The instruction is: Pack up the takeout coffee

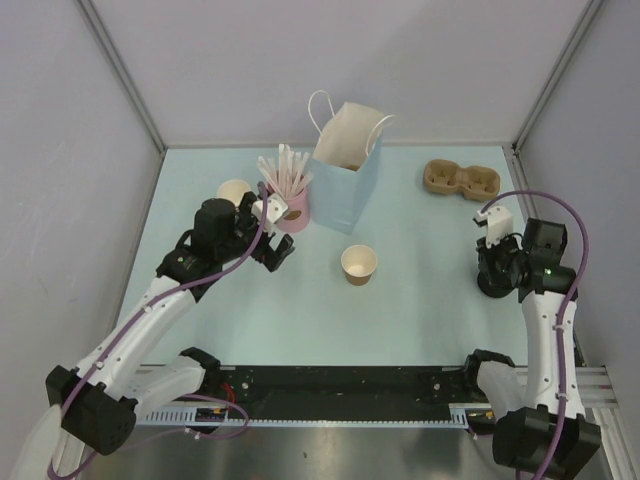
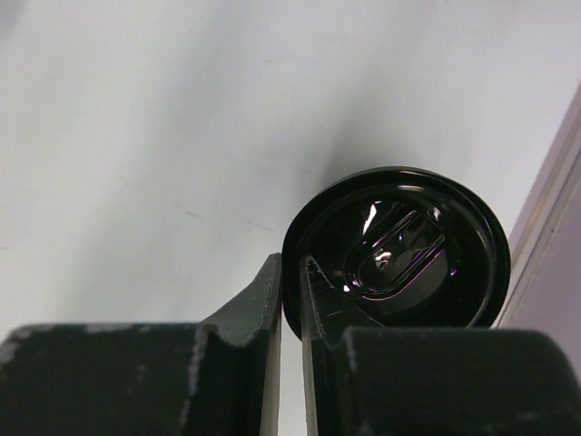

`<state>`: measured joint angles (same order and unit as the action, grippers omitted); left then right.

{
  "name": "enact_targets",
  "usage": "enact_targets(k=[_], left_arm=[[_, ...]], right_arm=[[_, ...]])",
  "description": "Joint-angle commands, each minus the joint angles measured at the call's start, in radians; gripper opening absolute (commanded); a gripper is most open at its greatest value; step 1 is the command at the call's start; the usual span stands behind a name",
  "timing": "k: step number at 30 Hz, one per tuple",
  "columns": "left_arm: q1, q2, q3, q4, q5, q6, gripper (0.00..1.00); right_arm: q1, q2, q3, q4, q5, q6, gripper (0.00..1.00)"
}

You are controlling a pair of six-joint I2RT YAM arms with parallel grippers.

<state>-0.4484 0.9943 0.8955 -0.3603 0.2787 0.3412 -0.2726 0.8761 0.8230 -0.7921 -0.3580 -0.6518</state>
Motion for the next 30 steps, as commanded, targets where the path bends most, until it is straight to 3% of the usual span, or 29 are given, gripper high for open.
enact_targets(k=[1,10,13,15,22,30], left_arm=[[0.008,-0.023,-0.017,0.044,0.045,0.012,0.99],[0.007,-0.075,-0.038,0.089,0.086,0.094,0.99],[0.002,-0.089,-0.033,0.098,0.112,0.174,0.99],[-0.018,-0.085,-0.011,0.1,0.054,0.245,0.99],[-0.122,-0.114,-0.072,0.2,0.011,0.554,0.99],[-0.377,-0.013,-0.063,0.296,-0.163,0.735,0.99]], right_arm=[[0.082,-0.023,0.149,-0.131,-0.105,0.037,0.03],[0.452,0.047,0.31,-0.2,-0.131,0.121,0.04],[0.561,0.095,0.367,-0.226,-0.147,0.124,0.04],[0.631,0.122,0.395,-0.236,-0.153,0.126,0.04],[0.674,0.248,0.536,-0.358,-0.34,0.067,0.04],[0.676,0.369,0.665,-0.461,-0.521,0.014,0.05]])
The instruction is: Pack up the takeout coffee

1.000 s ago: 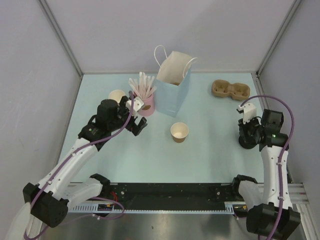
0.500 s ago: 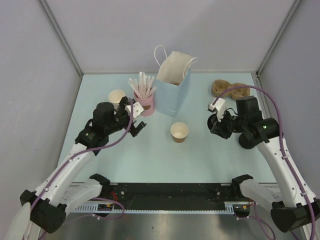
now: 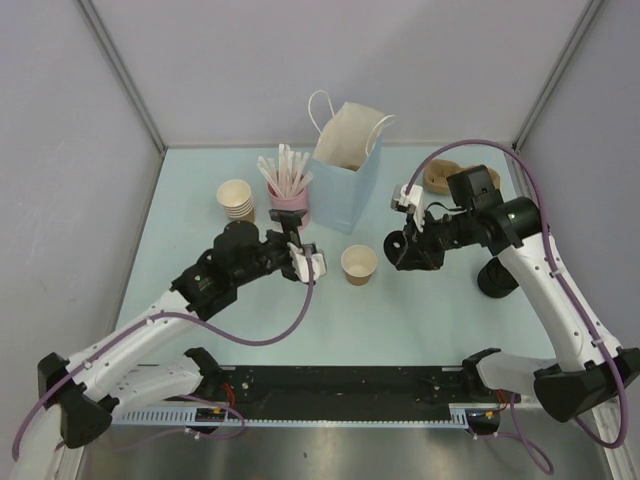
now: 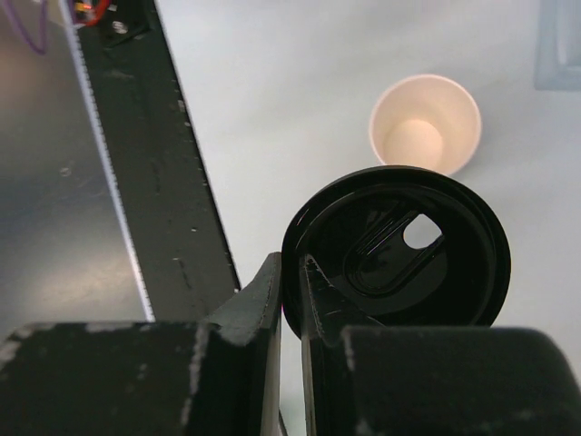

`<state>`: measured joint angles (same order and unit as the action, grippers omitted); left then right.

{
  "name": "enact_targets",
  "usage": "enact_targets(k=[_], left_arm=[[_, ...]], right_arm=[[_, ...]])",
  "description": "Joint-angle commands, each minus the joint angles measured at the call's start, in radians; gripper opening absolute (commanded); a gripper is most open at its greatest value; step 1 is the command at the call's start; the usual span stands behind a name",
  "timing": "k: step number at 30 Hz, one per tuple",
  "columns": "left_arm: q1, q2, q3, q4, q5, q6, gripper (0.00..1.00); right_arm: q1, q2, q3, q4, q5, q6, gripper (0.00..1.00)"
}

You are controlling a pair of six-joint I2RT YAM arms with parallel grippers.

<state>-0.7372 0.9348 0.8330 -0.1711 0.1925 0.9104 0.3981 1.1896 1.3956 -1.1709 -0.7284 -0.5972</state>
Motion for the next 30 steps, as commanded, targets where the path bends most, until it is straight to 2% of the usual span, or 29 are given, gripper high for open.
enact_targets(k=[1,7,13,21,30], left_arm=[[-0.132,0.062,0.002,0.134,-0.115,0.189,0.99],[-0.27,0.198,0.018,0.183,-0.218,0.291,0.99],[-0.344,0.28,0.08,0.213,-0.238,0.246,0.99],[-0.364,0.331,0.222,0.061,-0.11,0.09,0.99],[-0.398,0.38,0.278,-0.001,-0.082,0.068,0.97]], right_arm=[[0.004,0.071,0.111,-0.117,-0.17,-0.047,0.05],[-0.03,0.171,0.177,-0.184,-0.273,-0.084,0.05],[-0.044,0.18,0.148,-0.155,-0.267,-0.072,0.05],[-0.042,0.189,0.114,-0.092,-0.241,-0.016,0.05],[-0.044,0.199,0.105,-0.078,-0.238,0.0,0.05]])
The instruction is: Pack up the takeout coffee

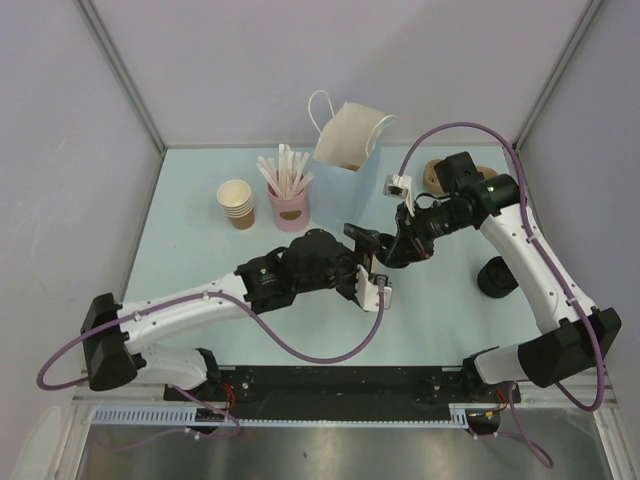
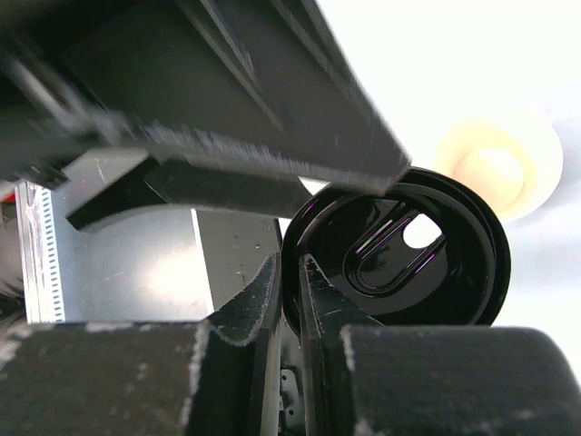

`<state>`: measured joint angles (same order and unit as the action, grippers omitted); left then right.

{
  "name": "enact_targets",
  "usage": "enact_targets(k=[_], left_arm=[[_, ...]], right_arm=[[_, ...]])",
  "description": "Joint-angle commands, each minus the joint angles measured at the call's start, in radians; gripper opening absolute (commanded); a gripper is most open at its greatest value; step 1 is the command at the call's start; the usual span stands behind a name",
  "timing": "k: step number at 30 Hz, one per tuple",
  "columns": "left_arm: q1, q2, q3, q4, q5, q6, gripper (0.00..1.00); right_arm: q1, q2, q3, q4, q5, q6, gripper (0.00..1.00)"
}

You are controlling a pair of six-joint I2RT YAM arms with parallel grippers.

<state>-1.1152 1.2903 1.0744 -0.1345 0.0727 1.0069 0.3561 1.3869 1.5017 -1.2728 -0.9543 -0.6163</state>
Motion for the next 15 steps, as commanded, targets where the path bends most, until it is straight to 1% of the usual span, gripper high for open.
enact_targets(k=[1,9,15], left_arm=[[-0.023,0.029,0.036,-0.039,0.036,-0.028,0.96],[-0.041,0.053,0.061,-0.028,0.019,-0.057,0.86],[-0.043,0.06,0.085,-0.031,0.013,-0.082,0.81]], right_arm=[[-0.003,0.0,-0.001,0.023,-0.012,0.02,0.05],[0.001,0.011,-0.006,0.03,-0.004,0.02,0.06],[0.0,0.017,-0.015,0.049,0.009,0.033,0.05]])
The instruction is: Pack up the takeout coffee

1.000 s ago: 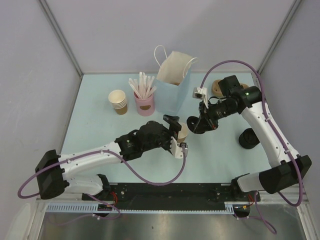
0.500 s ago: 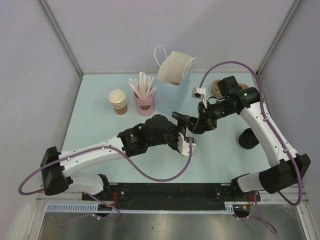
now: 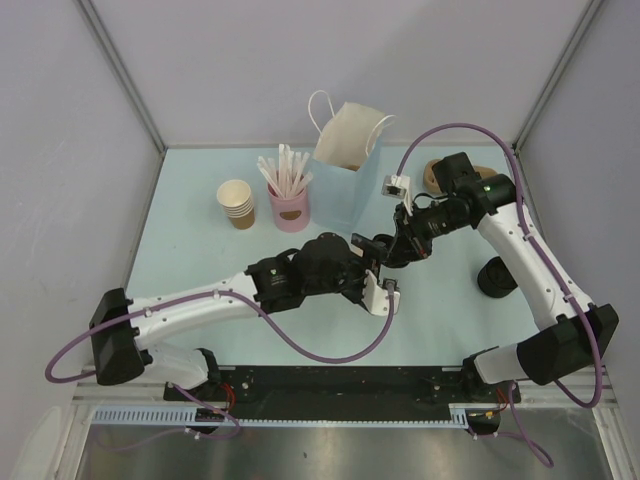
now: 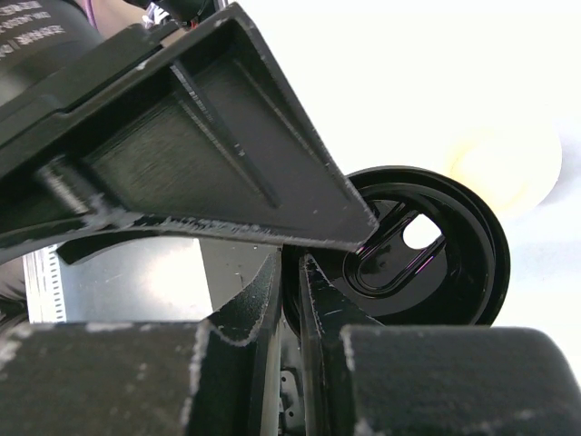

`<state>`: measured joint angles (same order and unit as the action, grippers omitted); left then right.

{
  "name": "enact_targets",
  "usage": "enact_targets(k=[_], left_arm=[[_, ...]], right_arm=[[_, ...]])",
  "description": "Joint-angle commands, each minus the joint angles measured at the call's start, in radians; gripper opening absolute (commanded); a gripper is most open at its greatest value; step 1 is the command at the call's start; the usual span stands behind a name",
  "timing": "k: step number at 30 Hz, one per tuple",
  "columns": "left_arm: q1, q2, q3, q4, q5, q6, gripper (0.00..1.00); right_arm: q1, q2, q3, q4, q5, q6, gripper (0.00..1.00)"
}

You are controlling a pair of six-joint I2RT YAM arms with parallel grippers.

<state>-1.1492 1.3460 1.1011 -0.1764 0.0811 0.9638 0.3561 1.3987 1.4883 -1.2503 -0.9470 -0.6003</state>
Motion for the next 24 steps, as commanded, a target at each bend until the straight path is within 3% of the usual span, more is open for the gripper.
enact_targets(k=[1,6,14,20,24], left_arm=[[-0.01,0.008,0.06,0.009,0.006,-0.037,0.8],[-0.02,0.021,0.066,0.0,0.005,-0.037,0.58],[-0.024,0.025,0.063,0.012,-0.014,-0.042,0.52],[-0.03,0.041,0.065,0.026,-0.04,-0.05,0.32],[-0.037,0.053,0.068,0.038,-0.063,-0.05,0.24]], right_arm=[[0.0,0.005,-0.002,0.028,0.004,0.02,0.05],[0.0,0.006,-0.003,0.031,0.005,0.022,0.05],[0.0,-0.001,-0.006,0.034,0.01,0.022,0.05],[0.001,-0.003,-0.008,0.035,0.013,0.027,0.05],[0.003,-0.007,-0.008,0.037,0.016,0.027,0.05]])
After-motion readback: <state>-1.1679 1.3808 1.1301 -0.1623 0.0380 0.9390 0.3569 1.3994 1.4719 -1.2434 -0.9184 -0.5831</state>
